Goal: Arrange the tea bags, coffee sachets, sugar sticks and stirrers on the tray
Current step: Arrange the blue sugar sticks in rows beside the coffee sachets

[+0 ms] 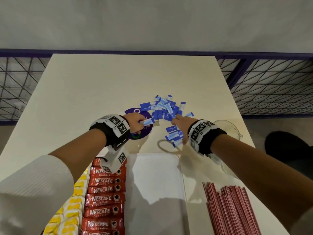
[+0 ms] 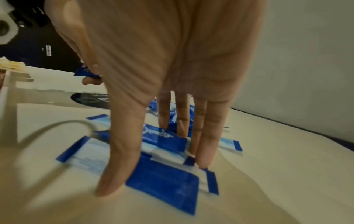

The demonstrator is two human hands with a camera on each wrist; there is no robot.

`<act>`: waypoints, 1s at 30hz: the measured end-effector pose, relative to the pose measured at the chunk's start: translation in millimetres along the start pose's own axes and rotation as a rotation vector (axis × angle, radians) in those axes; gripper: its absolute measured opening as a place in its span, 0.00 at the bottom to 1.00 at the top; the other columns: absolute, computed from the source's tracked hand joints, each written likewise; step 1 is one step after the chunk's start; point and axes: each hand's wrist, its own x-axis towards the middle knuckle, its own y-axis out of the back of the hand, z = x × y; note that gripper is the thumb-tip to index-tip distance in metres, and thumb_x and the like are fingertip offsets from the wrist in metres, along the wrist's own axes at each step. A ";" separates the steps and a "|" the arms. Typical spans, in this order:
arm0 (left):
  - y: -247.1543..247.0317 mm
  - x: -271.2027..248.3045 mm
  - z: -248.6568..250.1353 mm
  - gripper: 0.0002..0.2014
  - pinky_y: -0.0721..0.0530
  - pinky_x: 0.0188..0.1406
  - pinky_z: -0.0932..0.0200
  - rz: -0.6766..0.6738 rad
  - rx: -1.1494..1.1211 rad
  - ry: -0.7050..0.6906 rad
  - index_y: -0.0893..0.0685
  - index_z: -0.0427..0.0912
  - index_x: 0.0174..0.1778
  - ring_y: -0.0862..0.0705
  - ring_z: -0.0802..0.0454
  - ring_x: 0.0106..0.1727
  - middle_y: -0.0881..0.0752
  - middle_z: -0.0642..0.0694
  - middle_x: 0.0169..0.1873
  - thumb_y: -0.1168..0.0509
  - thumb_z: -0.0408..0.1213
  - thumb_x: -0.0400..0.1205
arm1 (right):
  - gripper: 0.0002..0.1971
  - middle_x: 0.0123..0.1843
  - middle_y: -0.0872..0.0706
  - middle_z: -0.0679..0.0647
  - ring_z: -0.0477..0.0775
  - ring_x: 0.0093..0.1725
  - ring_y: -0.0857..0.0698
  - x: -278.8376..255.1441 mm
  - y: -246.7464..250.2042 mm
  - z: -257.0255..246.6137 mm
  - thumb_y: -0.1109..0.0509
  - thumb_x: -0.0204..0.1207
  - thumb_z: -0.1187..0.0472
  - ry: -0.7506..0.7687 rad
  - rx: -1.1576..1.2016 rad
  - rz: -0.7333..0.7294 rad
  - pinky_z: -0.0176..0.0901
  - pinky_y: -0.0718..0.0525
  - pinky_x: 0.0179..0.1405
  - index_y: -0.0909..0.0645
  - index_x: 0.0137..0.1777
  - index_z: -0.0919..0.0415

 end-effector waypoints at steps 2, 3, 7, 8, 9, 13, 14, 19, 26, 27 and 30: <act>-1.8 0.2 6.0 0.06 0.25 0.34 0.63 0.010 -0.139 0.069 0.28 0.38 0.55 0.18 0.50 0.35 0.16 0.42 0.37 0.47 0.31 0.85 | 0.32 0.80 0.39 0.62 0.63 0.77 0.34 2.1 0.8 -2.7 0.31 0.76 0.62 -0.027 -0.022 -0.030 0.51 0.33 0.72 0.40 0.78 0.64; -3.0 1.2 8.7 0.06 0.26 0.30 0.63 0.028 -0.233 0.111 0.31 0.39 0.56 0.20 0.51 0.30 0.17 0.42 0.36 0.48 0.31 0.85 | 0.32 0.76 0.32 0.62 0.62 0.73 0.29 5.0 -1.4 -3.0 0.27 0.72 0.59 -0.050 -0.035 -0.045 0.51 0.29 0.69 0.35 0.74 0.64; -8.1 5.7 8.7 0.20 0.34 0.16 0.65 0.054 -0.530 0.236 0.41 0.33 0.73 0.35 0.52 0.21 0.30 0.44 0.26 0.52 0.29 0.85 | 0.21 0.40 0.19 0.48 0.58 0.45 0.16 56.0 -38.9 25.0 0.18 0.51 0.49 -0.101 -0.064 -0.171 0.51 0.15 0.52 0.27 0.38 0.49; -9.4 4.9 7.7 0.22 0.37 0.15 0.68 0.042 -0.562 0.264 0.43 0.34 0.75 0.38 0.53 0.21 0.34 0.45 0.26 0.52 0.30 0.84 | 0.22 0.34 0.22 0.45 0.56 0.40 0.16 64.6 -44.5 30.2 0.19 0.49 0.48 -0.103 -0.053 -0.202 0.52 0.14 0.49 0.31 0.32 0.49; -10.5 3.5 6.6 0.23 0.39 0.15 0.68 0.030 -0.585 0.290 0.44 0.36 0.76 0.40 0.54 0.22 0.35 0.46 0.26 0.51 0.31 0.84 | 0.22 0.32 0.24 0.45 0.55 0.38 0.17 72.3 -49.6 33.9 0.19 0.49 0.49 -0.095 -0.045 -0.195 0.53 0.14 0.47 0.33 0.30 0.49; -15.6 -5.8 4.1 0.26 0.37 0.19 0.63 0.026 -0.582 0.350 0.41 0.40 0.73 0.37 0.53 0.25 0.35 0.45 0.31 0.42 0.33 0.79 | 0.13 0.53 0.16 0.57 0.60 0.52 0.17 13.6 -13.3 1.8 0.28 0.72 0.52 -0.110 0.003 -0.116 0.47 0.19 0.57 0.29 0.43 0.55; -16.7 -9.0 4.2 0.25 0.36 0.19 0.62 0.028 -0.578 0.352 0.39 0.40 0.71 0.37 0.52 0.26 0.34 0.44 0.33 0.41 0.33 0.77 | 0.10 0.63 0.19 0.60 0.61 0.61 0.19 3.3 -7.0 -2.2 0.32 0.77 0.54 -0.124 0.017 -0.089 0.47 0.23 0.59 0.26 0.53 0.57; -23.2 -24.7 8.5 0.10 0.37 0.21 0.63 0.024 -0.531 0.291 0.31 0.45 0.44 0.38 0.53 0.24 0.33 0.45 0.30 0.34 0.37 0.78 | 0.28 0.78 0.33 0.64 0.62 0.74 0.28 -16.1 2.7 -4.5 0.44 0.85 0.57 -0.155 0.161 0.044 0.47 0.29 0.68 0.47 0.81 0.60; -35.9 -20.9 34.5 0.15 0.29 0.33 0.63 0.044 -0.084 0.213 0.21 0.42 0.54 0.24 0.50 0.40 0.23 0.46 0.41 0.38 0.50 0.81 | 0.27 0.79 0.35 0.64 0.62 0.75 0.30 -32.2 -0.2 -3.1 0.47 0.85 0.59 -0.185 0.404 0.108 0.48 0.29 0.68 0.49 0.82 0.62; -38.5 -17.6 41.0 0.15 0.30 0.31 0.64 0.045 -0.051 0.216 0.22 0.41 0.53 0.24 0.50 0.40 0.23 0.46 0.40 0.38 0.51 0.81 | 0.27 0.79 0.35 0.63 0.62 0.75 0.31 -34.0 0.5 -2.8 0.46 0.85 0.59 -0.192 0.438 0.131 0.49 0.30 0.69 0.48 0.82 0.62; -48.7 -3.9 53.6 0.20 0.26 0.37 0.58 0.042 0.046 0.206 0.22 0.39 0.55 0.23 0.45 0.44 0.23 0.43 0.43 0.37 0.52 0.80 | 0.26 0.78 0.33 0.64 0.63 0.74 0.30 -39.4 2.4 -4.0 0.46 0.85 0.59 -0.209 0.526 0.203 0.48 0.29 0.67 0.46 0.80 0.66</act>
